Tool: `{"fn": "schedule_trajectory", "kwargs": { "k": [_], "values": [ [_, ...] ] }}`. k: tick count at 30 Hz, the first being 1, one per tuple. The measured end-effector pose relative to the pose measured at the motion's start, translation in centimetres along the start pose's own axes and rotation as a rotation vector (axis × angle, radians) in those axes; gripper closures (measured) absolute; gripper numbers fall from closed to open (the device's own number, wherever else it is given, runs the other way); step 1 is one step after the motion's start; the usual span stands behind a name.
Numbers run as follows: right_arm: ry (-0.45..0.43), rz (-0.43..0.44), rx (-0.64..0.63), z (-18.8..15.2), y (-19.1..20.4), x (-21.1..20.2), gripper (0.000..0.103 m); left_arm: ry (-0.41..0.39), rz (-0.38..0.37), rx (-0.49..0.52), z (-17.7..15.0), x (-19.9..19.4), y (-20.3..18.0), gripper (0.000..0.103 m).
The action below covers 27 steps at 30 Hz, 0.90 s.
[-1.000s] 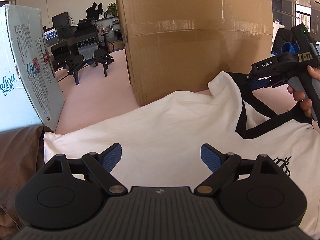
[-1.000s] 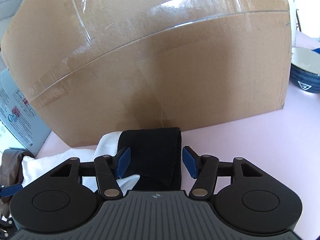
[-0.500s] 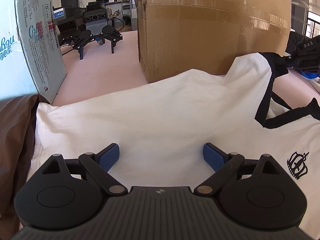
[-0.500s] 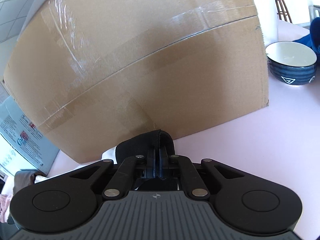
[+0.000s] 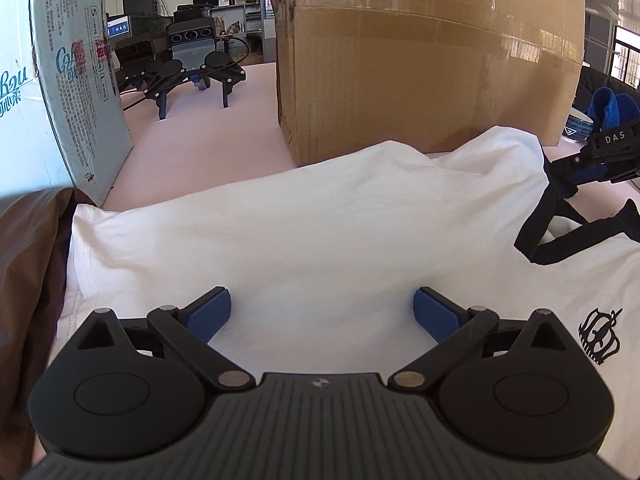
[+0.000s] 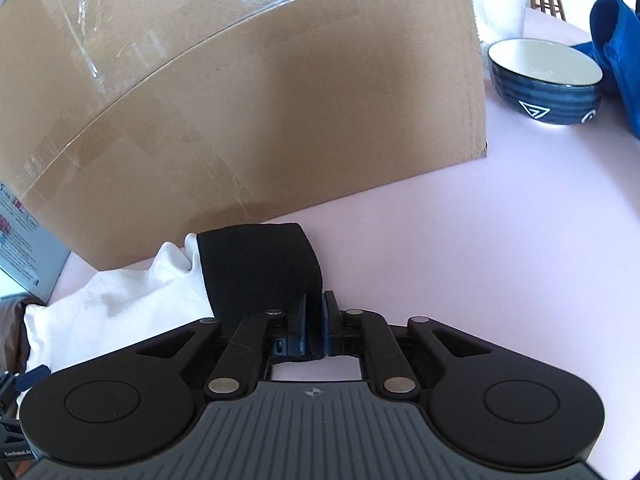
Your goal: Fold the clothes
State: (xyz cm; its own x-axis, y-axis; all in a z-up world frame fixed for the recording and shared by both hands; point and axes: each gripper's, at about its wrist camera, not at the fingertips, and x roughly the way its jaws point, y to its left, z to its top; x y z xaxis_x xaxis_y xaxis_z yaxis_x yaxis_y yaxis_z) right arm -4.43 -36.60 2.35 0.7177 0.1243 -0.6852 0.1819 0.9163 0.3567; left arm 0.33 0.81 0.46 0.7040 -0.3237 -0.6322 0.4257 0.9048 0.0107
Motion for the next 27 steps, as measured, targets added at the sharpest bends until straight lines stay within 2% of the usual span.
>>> {"fn": "schedule_trajectory", "kwargs": {
  "k": [1,3,6,9,11,14,16,17,19,22,27],
  "values": [
    [-0.016,-0.020,-0.015,-0.2,0.6,-0.5,0.042,0.000,-0.001,-0.003,0.0,0.0,0.0,0.000],
    [-0.065,-0.044,-0.066,-0.6,2.2,-1.7,0.040,-0.001,-0.001,-0.002,0.0,0.0,0.0,0.000],
    [-0.119,0.014,-0.189,-1.8,5.6,-4.4,0.034,-0.003,-0.003,-0.004,0.0,0.0,0.0,0.000],
    [-0.169,0.126,-0.302,-3.2,8.7,-8.0,0.026,-0.003,-0.004,-0.006,0.0,0.0,0.0,0.000],
    [-0.199,0.205,-0.413,-5.3,10.4,-10.3,0.024,-0.003,-0.003,-0.006,-0.1,0.0,0.0,0.000],
    [-0.224,0.347,-0.566,-8.7,11.9,-14.5,0.024,-0.002,-0.001,-0.003,-0.1,0.0,-0.1,0.000],
    [-0.231,0.465,-0.736,-12.3,11.9,-17.7,0.024,-0.001,0.001,0.000,-0.1,0.0,-0.2,0.000],
    [-0.227,0.482,-0.803,-13.2,12.1,-18.5,0.025,-0.001,0.002,0.000,-0.1,0.0,-0.2,0.000],
    [-0.191,0.487,-0.953,-16.4,12.1,-21.1,0.026,0.000,0.004,0.002,-0.1,0.0,-0.2,0.000],
    [-0.117,0.467,-1.070,-19.7,12.2,-23.3,0.032,0.000,0.005,0.003,-0.1,0.0,-0.3,0.000],
    [-0.060,0.411,-1.129,-22.4,12.9,-22.8,0.050,0.001,0.009,0.005,-0.1,-0.1,-0.4,0.000]
  ]
}}
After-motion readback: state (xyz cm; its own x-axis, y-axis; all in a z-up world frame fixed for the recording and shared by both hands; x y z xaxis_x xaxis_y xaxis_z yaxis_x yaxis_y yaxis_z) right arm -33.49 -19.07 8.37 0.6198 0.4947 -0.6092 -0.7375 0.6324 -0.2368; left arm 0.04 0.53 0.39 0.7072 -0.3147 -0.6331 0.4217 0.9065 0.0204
